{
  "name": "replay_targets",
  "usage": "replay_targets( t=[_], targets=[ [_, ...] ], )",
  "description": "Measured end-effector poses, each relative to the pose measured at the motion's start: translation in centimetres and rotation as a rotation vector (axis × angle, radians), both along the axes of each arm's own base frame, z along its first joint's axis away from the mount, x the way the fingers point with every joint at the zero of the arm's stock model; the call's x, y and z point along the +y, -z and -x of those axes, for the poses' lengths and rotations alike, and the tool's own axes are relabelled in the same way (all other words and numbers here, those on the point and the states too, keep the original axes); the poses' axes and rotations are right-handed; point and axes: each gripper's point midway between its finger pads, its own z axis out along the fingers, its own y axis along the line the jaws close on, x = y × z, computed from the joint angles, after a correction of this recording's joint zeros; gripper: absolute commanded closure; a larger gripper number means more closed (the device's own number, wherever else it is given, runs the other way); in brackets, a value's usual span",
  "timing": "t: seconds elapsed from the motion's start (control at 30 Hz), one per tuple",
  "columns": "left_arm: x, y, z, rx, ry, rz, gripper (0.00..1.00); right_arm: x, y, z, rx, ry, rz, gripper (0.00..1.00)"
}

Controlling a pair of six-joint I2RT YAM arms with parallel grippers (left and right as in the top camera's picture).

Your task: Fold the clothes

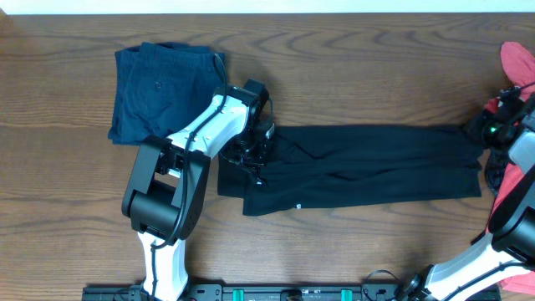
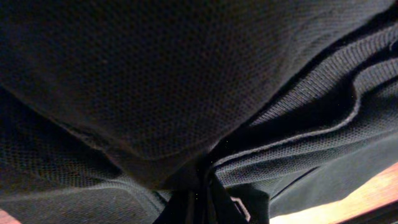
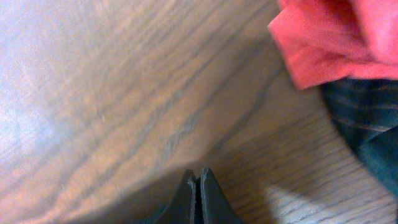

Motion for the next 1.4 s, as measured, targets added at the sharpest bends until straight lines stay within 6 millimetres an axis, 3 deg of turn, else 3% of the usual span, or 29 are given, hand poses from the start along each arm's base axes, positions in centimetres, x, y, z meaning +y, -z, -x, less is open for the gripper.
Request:
replay_targets(
  t=[0.1,0.13,0.17,0.2,0.23,0.3,0.37,0.53,0.67,0.8,0.9,1.1,1.3,1.4],
  targets=[
    [0.0,0.0,0.1,0.004,0.000,-0.002,0.94,-0.5,-0.3,0.0,-0.020,0.027,-0.025,0.99],
    [0.0,0.0,0.1,0.004,0.000,-0.002,0.93,-0.5,-0.3,0.0,-0.022,0.030,-0.030,0.90],
    [0.0,0.0,0.1,0.004,0.000,-0.002,0.88,-0.5,-0.3,0.0,-0.024,0.034,-0.037,0.70],
    [0.1,0.0,0.1,0.003,0.003,-0.002,0.78,-0.5,-0.4,0.0,-0.025,0.041,-0.043,0.51],
    [0.1,0.0,0.1,0.001,0.005,-0.006,0.69,-0.5,-0.4,-0.1,-0.027,0.041,-0.044,0.39],
    [0.3,0.0,0.1,0.002,0.003,-0.016,0.58,-0.6,-0.4,-0.1,-0.030,0.043,-0.048,0.30],
    [0.4,0.0,0.1,0.002,-0.003,-0.024,0.46,-0.6,-0.5,-0.1,-0.035,0.044,-0.056,0.30],
    [0.5,0.0,0.2,0.005,-0.003,-0.028,0.41,-0.8,-0.7,0.6,-0.050,0.043,-0.116,0.33],
    [0.8,-0.2,0.8,0.033,-0.002,-0.041,0.39,-1.4,-0.1,2.7,-0.010,0.072,-0.183,0.39],
    [0.8,-1.2,0.7,0.042,-0.001,-0.047,0.39,-0.5,1.2,5.9,0.099,0.049,-0.240,0.32],
    [0.2,-2.8,-0.6,0.010,-0.002,-0.034,0.39,0.1,1.7,7.3,0.151,0.002,-0.234,0.30],
    [-0.8,-7.5,-2.9,-0.107,-0.003,0.018,0.34,0.2,1.7,8.1,0.176,-0.066,-0.176,0.20],
    [-1.4,-15.8,-4.3,-0.338,-0.007,0.121,0.28,0.8,1.8,8.6,0.194,-0.133,-0.155,0.21],
    [-1.2,-18.7,-4.0,-0.414,-0.010,0.154,0.28,1.1,1.8,8.9,0.202,-0.155,-0.154,0.23]
  ],
)
